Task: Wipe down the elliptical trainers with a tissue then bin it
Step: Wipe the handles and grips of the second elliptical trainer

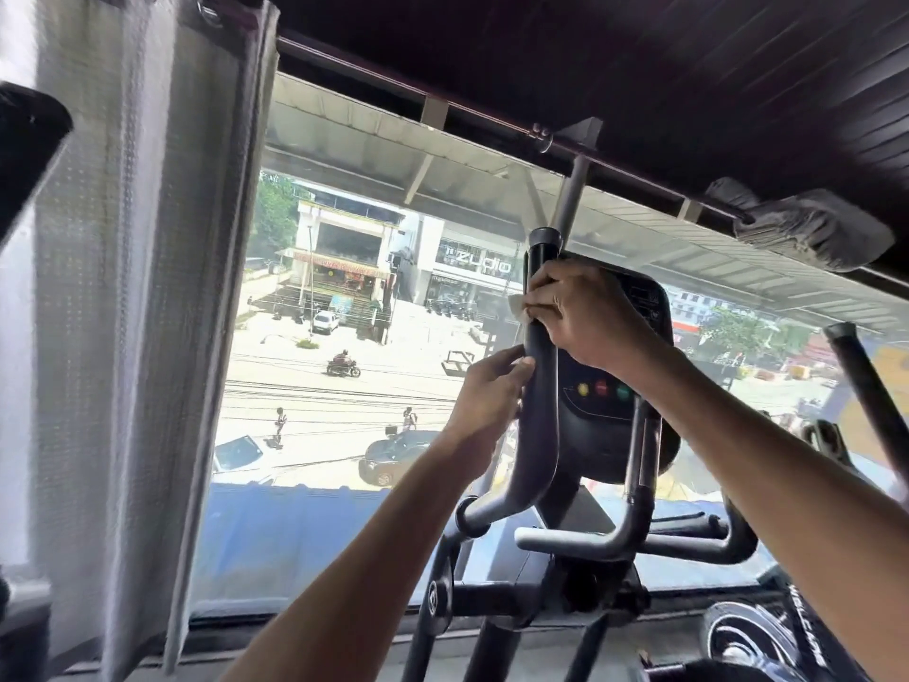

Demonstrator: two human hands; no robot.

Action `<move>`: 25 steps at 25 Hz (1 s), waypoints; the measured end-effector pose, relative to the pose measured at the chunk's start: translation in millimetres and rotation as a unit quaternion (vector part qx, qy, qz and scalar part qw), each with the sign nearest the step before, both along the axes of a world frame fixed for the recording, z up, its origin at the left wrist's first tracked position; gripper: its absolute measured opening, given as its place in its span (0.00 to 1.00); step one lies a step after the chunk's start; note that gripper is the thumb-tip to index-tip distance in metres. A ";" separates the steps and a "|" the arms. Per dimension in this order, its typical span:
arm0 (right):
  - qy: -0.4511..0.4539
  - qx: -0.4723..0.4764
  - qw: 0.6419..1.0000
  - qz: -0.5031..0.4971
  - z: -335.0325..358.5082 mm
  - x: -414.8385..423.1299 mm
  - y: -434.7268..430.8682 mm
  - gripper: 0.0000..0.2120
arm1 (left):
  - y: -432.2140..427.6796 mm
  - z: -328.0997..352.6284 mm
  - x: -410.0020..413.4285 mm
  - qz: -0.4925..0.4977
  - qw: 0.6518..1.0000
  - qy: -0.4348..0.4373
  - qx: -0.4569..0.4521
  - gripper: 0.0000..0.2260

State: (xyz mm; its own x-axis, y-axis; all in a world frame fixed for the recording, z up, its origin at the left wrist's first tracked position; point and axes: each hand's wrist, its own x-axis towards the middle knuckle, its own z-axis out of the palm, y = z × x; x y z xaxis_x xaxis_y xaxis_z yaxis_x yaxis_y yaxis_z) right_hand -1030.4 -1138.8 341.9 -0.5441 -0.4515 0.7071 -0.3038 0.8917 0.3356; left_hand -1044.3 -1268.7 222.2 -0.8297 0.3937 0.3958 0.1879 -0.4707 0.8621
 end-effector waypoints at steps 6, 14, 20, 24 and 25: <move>0.010 -0.006 0.999 -0.041 12.5 3.0 -9.0 0.05 | 6.6 -15.1 5.2 0.015 0.999 -0.027 0.018 0.10; 0.000 0.002 1.000 -0.029 2.3 8.2 -17.0 0.04 | -2.1 -19.7 9.7 -0.022 0.999 -0.042 0.004 0.12; 0.007 0.059 0.998 -0.004 0.0 0.8 -7.9 0.05 | -0.3 -21.8 12.3 0.003 0.999 -0.039 0.009 0.12; 0.032 -0.076 0.997 0.007 0.0 8.9 8.7 0.06 | 3.9 -27.2 11.3 0.012 0.999 -0.038 0.021 0.12; 0.043 -0.134 0.990 0.002 -6.9 8.0 9.1 0.06 | 5.7 -27.0 10.8 0.016 0.999 -0.043 0.024 0.11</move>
